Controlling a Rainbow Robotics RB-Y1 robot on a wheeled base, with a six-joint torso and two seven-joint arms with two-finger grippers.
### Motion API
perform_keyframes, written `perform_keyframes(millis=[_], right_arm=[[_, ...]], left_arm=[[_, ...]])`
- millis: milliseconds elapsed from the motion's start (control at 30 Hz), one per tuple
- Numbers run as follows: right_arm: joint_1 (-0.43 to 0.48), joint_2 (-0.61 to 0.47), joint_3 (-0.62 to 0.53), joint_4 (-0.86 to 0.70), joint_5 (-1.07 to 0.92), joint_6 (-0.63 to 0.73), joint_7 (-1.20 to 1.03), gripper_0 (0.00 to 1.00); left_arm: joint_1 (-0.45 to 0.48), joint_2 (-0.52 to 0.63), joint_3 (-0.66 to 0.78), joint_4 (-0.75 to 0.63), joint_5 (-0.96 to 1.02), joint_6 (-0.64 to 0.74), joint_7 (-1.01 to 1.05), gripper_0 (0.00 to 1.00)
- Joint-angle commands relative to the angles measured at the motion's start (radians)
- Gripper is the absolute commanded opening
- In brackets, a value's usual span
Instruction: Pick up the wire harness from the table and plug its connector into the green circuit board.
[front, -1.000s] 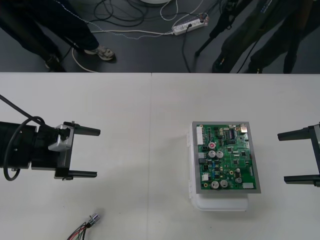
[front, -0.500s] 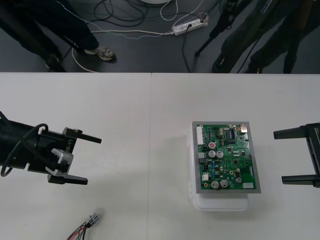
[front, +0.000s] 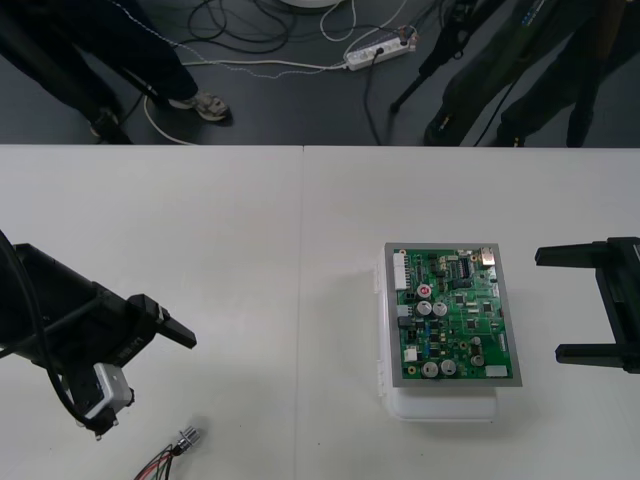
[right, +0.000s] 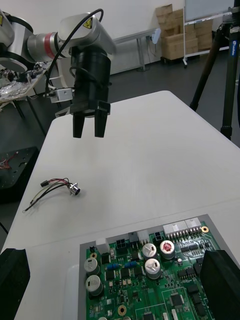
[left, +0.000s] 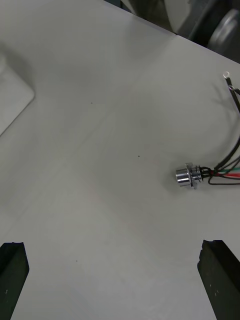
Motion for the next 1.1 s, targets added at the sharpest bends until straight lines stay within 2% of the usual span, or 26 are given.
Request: perform_keyframes(millis=[33, 267, 567, 733, 933, 1100], right_arm=[[0.002, 0.027, 0.008, -0.008, -0.027, -0.007, -0.059, 1.00], [-0.013, 0.122, 0.008, -0.008, -0.019, -0.007, -0.074, 1.00], [-0.039, 0.216, 0.004, -0.008, 0.027, -0.007, -0.084, 1.00], [-0.044, 0.227, 0.039, -0.021, 0.031, -0.007, -0.079, 1.00], [-0.070, 0.231, 0.067, -0.032, 0.031, -0.007, -0.067, 1.00], [-0.098, 0.233, 0.070, -0.035, 0.038, -0.007, -0.041, 1.00]], left_arm=[[-0.082, 0.103, -0.105, -0.095, -0.074, 0.053, -0.143, 1.00], [-0.194, 0.177, -0.321, -0.202, -0.203, 0.148, -0.264, 1.00], [-0.315, 0.218, -0.576, -0.221, -0.338, 0.251, -0.416, 1.00], [-0.391, 0.235, -0.720, -0.222, -0.447, 0.291, -0.531, 1.00], [-0.458, 0.248, -0.878, -0.222, -0.556, 0.365, -0.557, 1.00], [-0.561, 0.249, -1.099, -0.224, -0.708, 0.455, -0.559, 1.00]])
